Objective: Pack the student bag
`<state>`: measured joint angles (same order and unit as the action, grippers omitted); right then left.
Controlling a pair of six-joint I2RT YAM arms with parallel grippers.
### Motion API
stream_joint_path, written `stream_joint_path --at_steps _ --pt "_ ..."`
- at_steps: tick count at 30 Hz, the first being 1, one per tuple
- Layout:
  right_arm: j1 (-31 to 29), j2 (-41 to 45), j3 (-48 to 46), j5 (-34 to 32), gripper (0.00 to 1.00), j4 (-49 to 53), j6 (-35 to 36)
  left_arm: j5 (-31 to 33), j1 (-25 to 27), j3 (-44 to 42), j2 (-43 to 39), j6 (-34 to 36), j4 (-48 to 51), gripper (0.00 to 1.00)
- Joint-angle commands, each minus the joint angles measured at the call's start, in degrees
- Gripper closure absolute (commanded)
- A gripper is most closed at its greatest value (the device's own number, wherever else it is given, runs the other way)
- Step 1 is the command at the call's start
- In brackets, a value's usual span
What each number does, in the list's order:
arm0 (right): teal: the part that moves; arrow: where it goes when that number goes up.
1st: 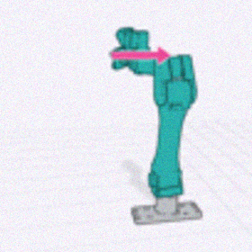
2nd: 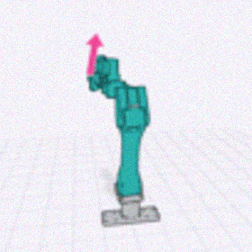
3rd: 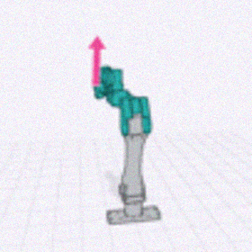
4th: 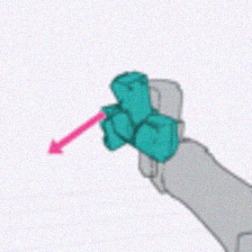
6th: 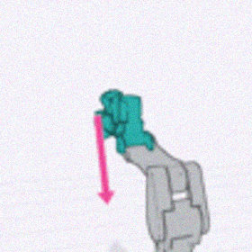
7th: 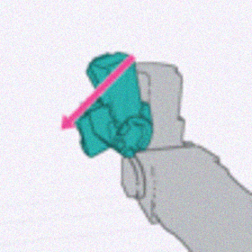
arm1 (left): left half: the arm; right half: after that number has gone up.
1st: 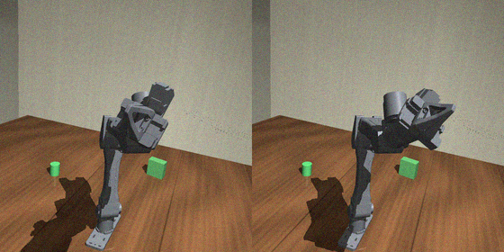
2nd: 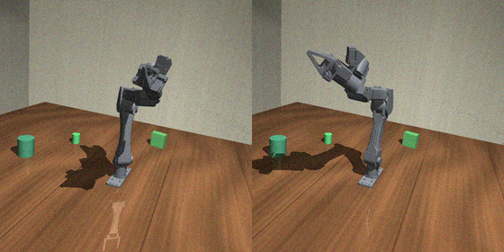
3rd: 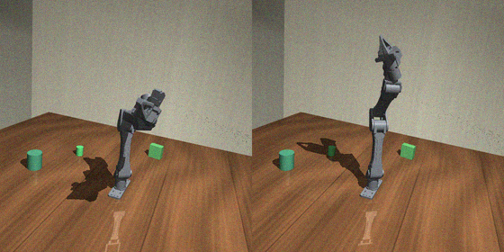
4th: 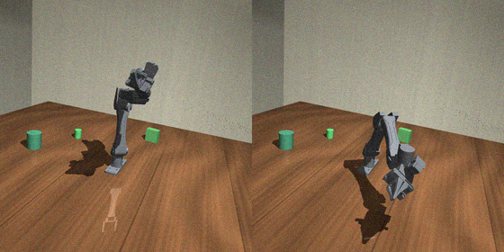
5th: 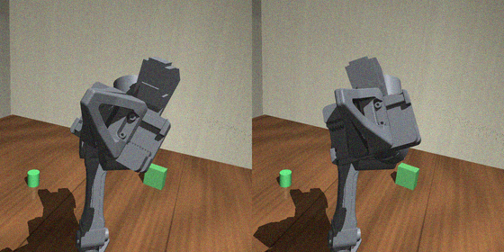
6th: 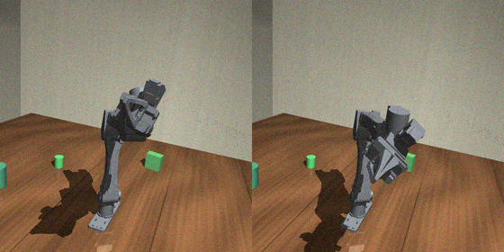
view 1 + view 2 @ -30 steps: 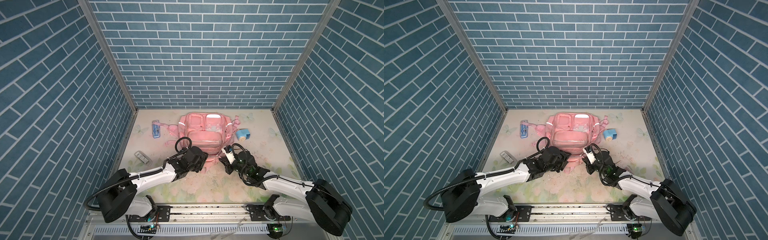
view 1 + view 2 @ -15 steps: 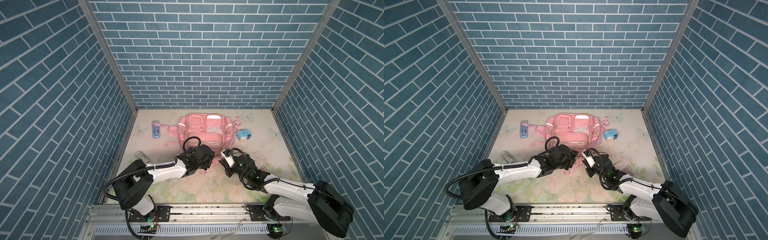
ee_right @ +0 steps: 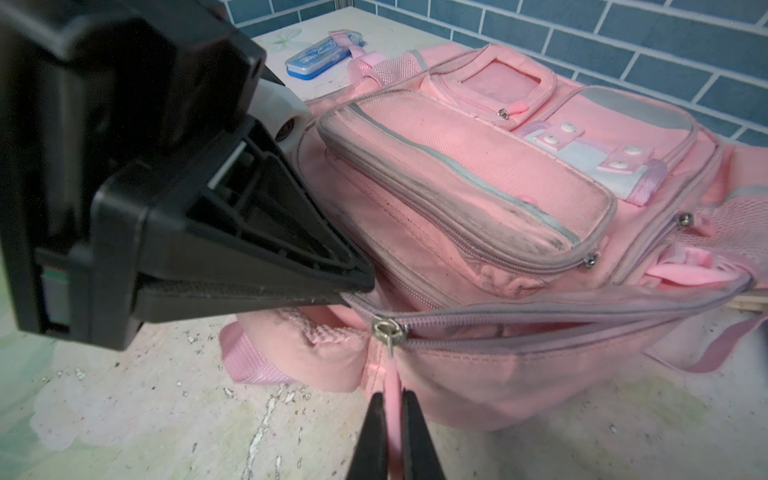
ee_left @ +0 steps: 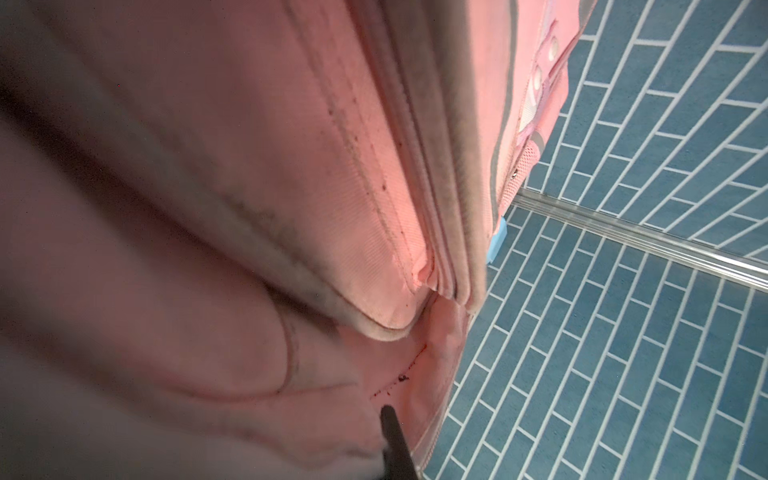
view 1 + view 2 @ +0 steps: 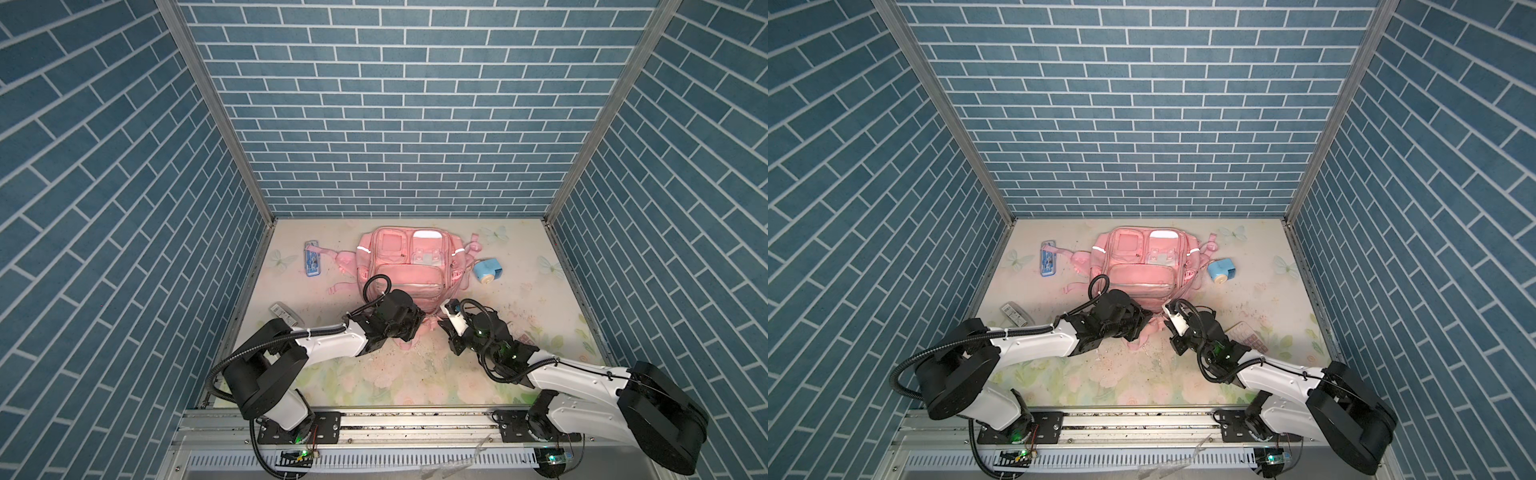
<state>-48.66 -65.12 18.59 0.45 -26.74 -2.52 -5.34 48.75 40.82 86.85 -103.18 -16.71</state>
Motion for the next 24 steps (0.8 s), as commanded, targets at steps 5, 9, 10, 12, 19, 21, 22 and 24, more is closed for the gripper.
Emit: stream_joint_path --at_steps 5,9,10,12,19,21,22,24 --pt "0.1 5.0 -3.1 -11.6 1.0 -8.5 1.7 2.6 -3.3 -3.5 -7.2 2.9 -0.4 1.0" --pt "4.4 5.7 -4.7 -10.0 1.0 -10.5 -0.3 2.6 -3.7 -3.5 -9.9 4.0 -0.1 1.0" --pt "5.8 5.9 -5.4 -9.1 1.0 -11.5 -1.1 2.4 -3.7 -3.5 -10.6 4.2 0.0 1.0" --pt "8.5 6.2 -6.4 -7.2 1.0 -13.4 -2.4 2.3 -4.2 -3.5 -11.9 4.9 0.8 1.0" --pt "14.6 3.0 -5.6 0.0 1.0 -15.3 -2.1 1.9 -6.0 -4.0 -17.1 7.2 3.3 1.0" --pt "15.5 1.1 -4.8 1.7 1.0 -15.2 -1.9 1.9 -6.5 -4.1 -17.9 7.7 3.6 1.0" --pt "15.6 -0.1 -4.3 1.9 1.0 -15.2 -1.9 1.7 -6.6 -4.1 -18.1 7.8 3.7 1.0" --pt "16.2 -2.1 -3.9 2.7 1.0 -16.1 -2.4 1.4 -6.7 -4.3 -18.5 7.9 3.7 1.0"
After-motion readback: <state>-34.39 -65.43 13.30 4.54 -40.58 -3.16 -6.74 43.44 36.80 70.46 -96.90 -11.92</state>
